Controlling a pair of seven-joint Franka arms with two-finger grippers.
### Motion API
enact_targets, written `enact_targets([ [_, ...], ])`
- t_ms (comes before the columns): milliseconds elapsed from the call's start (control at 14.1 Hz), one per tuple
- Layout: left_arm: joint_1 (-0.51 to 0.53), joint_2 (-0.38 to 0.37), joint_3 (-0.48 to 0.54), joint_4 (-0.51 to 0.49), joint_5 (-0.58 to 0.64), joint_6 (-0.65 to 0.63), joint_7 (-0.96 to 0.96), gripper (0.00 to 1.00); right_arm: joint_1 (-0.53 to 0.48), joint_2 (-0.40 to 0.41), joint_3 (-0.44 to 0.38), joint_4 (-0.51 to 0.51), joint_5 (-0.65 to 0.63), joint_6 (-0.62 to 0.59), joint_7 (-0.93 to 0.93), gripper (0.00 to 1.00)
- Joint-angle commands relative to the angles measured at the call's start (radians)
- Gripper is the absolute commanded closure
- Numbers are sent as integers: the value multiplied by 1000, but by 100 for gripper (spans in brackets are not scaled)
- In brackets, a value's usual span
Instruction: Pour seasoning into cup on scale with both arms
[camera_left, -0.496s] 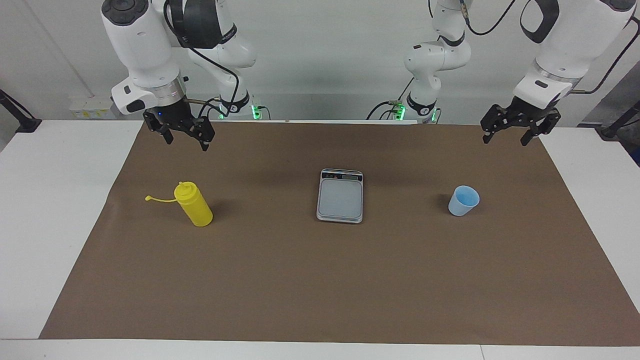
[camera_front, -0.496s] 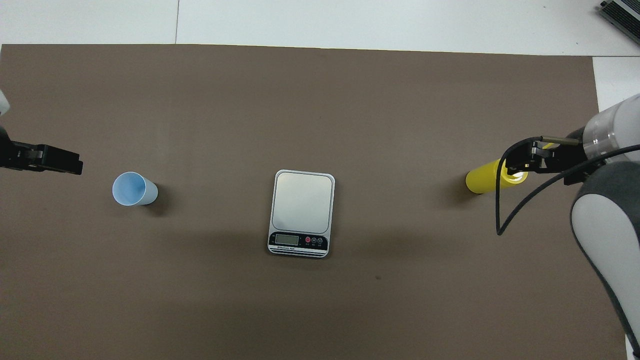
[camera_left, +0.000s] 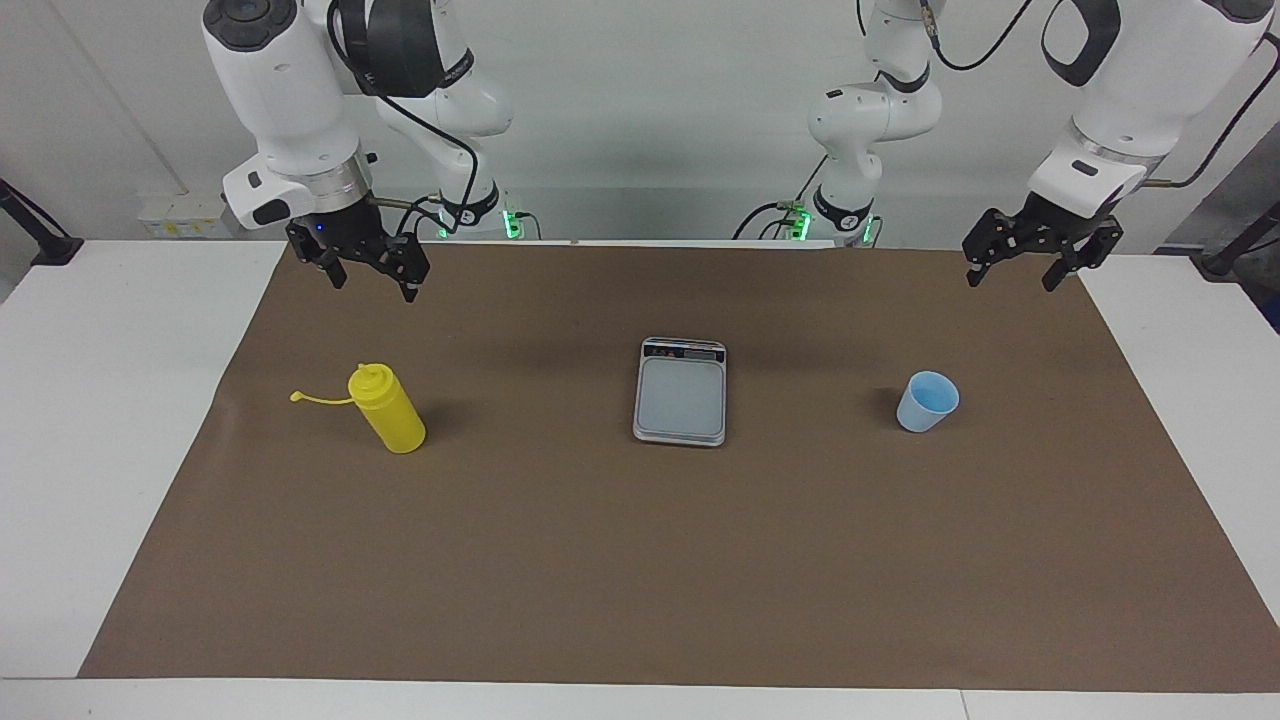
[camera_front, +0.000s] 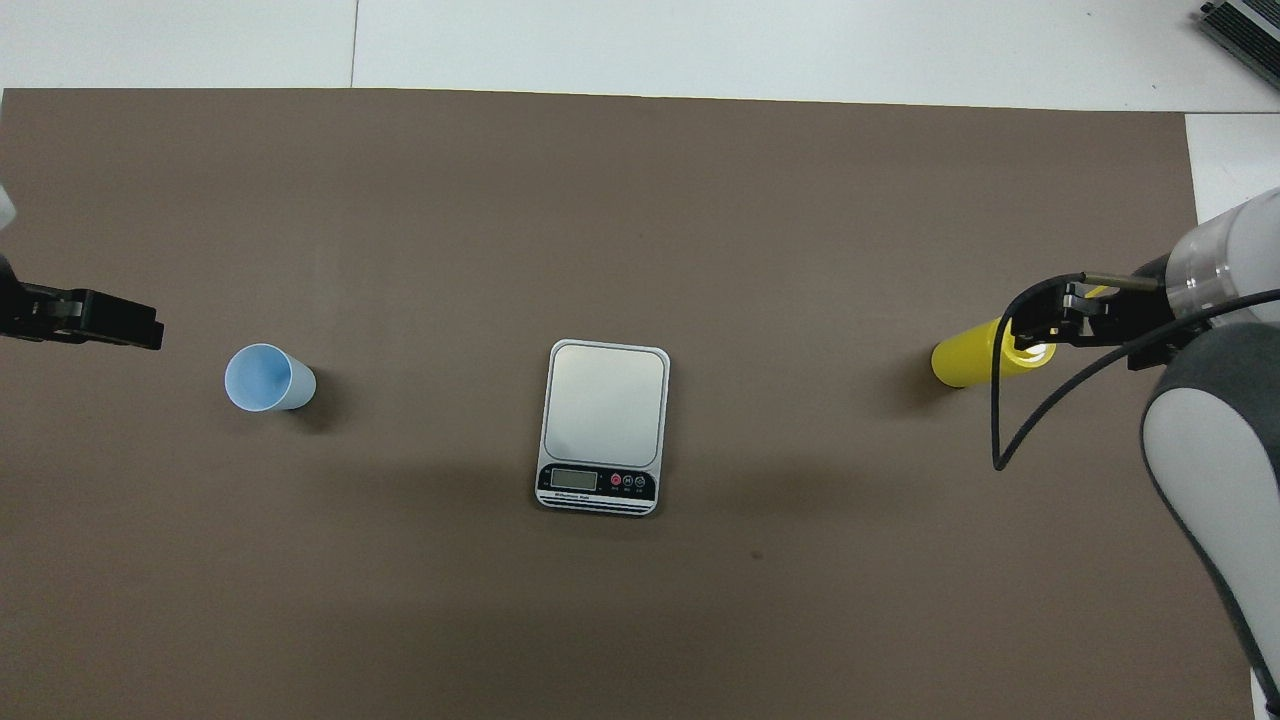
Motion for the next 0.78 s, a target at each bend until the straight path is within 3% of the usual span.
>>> enact_targets([
  [0,-2,-23,6,-19,-15,-3,-5,0,-15,-22,4,-28,22,21,-17,0],
  [496,-13,-15,8,-6,-5,-11,4,0,-15,-22,4,-28,23,21,-17,0],
  [709,-3,-24,8,-54,-8,27,3,0,-15,-22,4,-28,23,21,-17,0],
])
